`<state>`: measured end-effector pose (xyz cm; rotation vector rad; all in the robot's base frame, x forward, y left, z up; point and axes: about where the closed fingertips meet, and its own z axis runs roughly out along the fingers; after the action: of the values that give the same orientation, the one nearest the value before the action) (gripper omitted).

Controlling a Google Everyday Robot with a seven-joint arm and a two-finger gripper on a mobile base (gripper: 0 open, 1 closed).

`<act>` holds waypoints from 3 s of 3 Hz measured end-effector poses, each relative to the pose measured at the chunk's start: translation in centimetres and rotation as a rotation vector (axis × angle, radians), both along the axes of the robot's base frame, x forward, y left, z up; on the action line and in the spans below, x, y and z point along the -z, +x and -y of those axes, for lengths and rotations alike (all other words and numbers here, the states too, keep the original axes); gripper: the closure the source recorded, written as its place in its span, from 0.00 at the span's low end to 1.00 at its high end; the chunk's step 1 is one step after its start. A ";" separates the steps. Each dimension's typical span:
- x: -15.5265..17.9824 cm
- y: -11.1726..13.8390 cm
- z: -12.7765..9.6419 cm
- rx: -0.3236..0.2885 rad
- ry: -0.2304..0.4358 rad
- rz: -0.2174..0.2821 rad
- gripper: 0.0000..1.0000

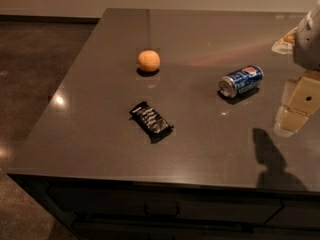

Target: Pick rxbar chocolate

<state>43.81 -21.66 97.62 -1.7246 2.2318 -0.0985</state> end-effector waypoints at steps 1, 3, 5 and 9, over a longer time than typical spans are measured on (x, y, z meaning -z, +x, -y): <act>0.0 0.0 0.0 0.000 0.000 0.000 0.00; 0.6 1.3 -5.2 0.006 0.068 -0.051 0.00; 2.8 2.0 -12.9 0.043 0.140 -0.047 0.00; 11.9 4.4 -21.2 -0.001 0.140 -0.146 0.00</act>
Offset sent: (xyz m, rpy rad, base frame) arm 0.0145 0.0416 -0.0121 0.0654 0.0976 -0.0083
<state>48.17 -0.48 85.69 -1.7069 2.2794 0.1863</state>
